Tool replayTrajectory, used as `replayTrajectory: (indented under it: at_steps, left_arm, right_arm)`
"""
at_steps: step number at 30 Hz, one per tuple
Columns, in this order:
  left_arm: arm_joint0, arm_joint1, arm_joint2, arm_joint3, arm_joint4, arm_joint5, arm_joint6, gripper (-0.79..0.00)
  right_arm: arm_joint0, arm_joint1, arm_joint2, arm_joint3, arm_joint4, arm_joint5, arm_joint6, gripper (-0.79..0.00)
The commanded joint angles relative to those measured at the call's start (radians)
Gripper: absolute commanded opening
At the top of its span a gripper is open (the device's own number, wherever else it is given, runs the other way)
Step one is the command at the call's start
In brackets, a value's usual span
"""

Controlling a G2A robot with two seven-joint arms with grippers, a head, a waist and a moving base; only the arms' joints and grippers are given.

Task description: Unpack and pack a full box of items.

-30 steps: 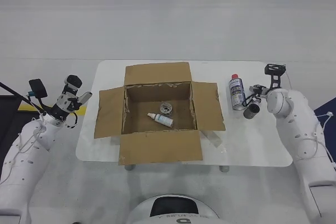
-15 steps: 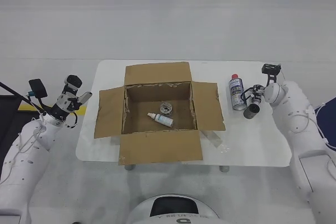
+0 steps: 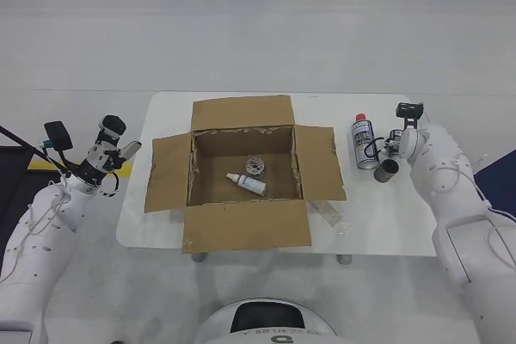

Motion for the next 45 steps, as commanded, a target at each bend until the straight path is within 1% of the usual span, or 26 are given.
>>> replayTrajectory:
  at_steps: [1, 3, 5, 9, 12, 14, 18, 19, 22, 25, 34, 37, 38, 39, 41, 43, 45]
  left_arm:
    - [0.0, 0.0, 0.0, 0.0, 0.0, 0.0, 0.0, 0.0]
    - [0.0, 0.0, 0.0, 0.0, 0.0, 0.0, 0.0, 0.0]
    - [0.0, 0.0, 0.0, 0.0, 0.0, 0.0, 0.0, 0.0]
    - [0.0, 0.0, 0.0, 0.0, 0.0, 0.0, 0.0, 0.0]
    - [0.0, 0.0, 0.0, 0.0, 0.0, 0.0, 0.0, 0.0]
    - [0.0, 0.0, 0.0, 0.0, 0.0, 0.0, 0.0, 0.0]
    - [0.0, 0.0, 0.0, 0.0, 0.0, 0.0, 0.0, 0.0]
    - [0.0, 0.0, 0.0, 0.0, 0.0, 0.0, 0.0, 0.0]
    - [0.0, 0.0, 0.0, 0.0, 0.0, 0.0, 0.0, 0.0]
    - [0.0, 0.0, 0.0, 0.0, 0.0, 0.0, 0.0, 0.0]
    - [0.0, 0.0, 0.0, 0.0, 0.0, 0.0, 0.0, 0.0]
    - [0.0, 0.0, 0.0, 0.0, 0.0, 0.0, 0.0, 0.0]
    - [0.0, 0.0, 0.0, 0.0, 0.0, 0.0, 0.0, 0.0]
    - [0.0, 0.0, 0.0, 0.0, 0.0, 0.0, 0.0, 0.0]
    - [0.0, 0.0, 0.0, 0.0, 0.0, 0.0, 0.0, 0.0]
    - [0.0, 0.0, 0.0, 0.0, 0.0, 0.0, 0.0, 0.0]
    - [0.0, 0.0, 0.0, 0.0, 0.0, 0.0, 0.0, 0.0]
  right_arm:
    - [0.006, -0.004, -0.002, 0.016, -0.002, -0.001, -0.003, -0.785]
    - [0.013, -0.005, 0.006, 0.031, 0.012, -0.017, -0.021, -0.785]
    - [0.02, 0.002, 0.03, 0.048, 0.05, -0.057, -0.061, -0.785]
    - [0.022, 0.035, 0.102, 0.072, 0.151, -0.204, -0.183, -0.785]
    - [0.003, 0.069, 0.156, 0.068, 0.221, -0.376, -0.243, -0.785]
    - [-0.017, 0.09, 0.189, 0.049, 0.266, -0.501, -0.26, -0.785]
    - [-0.07, 0.129, 0.255, -0.014, 0.37, -0.75, -0.223, -0.785]
    - [-0.083, 0.137, 0.268, -0.035, 0.389, -0.785, -0.204, -0.785]
    - [-0.132, 0.151, 0.293, -0.132, 0.435, -0.829, -0.164, -0.785]
    - [-0.185, 0.16, 0.315, -0.225, 0.498, -0.852, -0.09, -0.785]
    - [-0.185, 0.16, 0.315, -0.225, 0.498, -0.852, -0.09, -0.785]
    - [-0.238, 0.157, 0.347, -0.234, 0.707, -1.034, -0.024, -0.785]
    - [-0.253, 0.157, 0.357, -0.248, 0.818, -1.122, 0.057, -0.785]
    - [-0.256, 0.157, 0.358, -0.265, 0.894, -1.143, 0.115, -0.785]
    - [-0.254, 0.156, 0.348, -0.321, 1.013, -1.137, 0.226, -0.785]
    - [-0.253, 0.155, 0.322, -0.401, 1.064, -1.086, 0.277, -0.785]
    - [-0.257, 0.153, 0.296, -0.48, 1.093, -1.057, 0.306, -0.785]
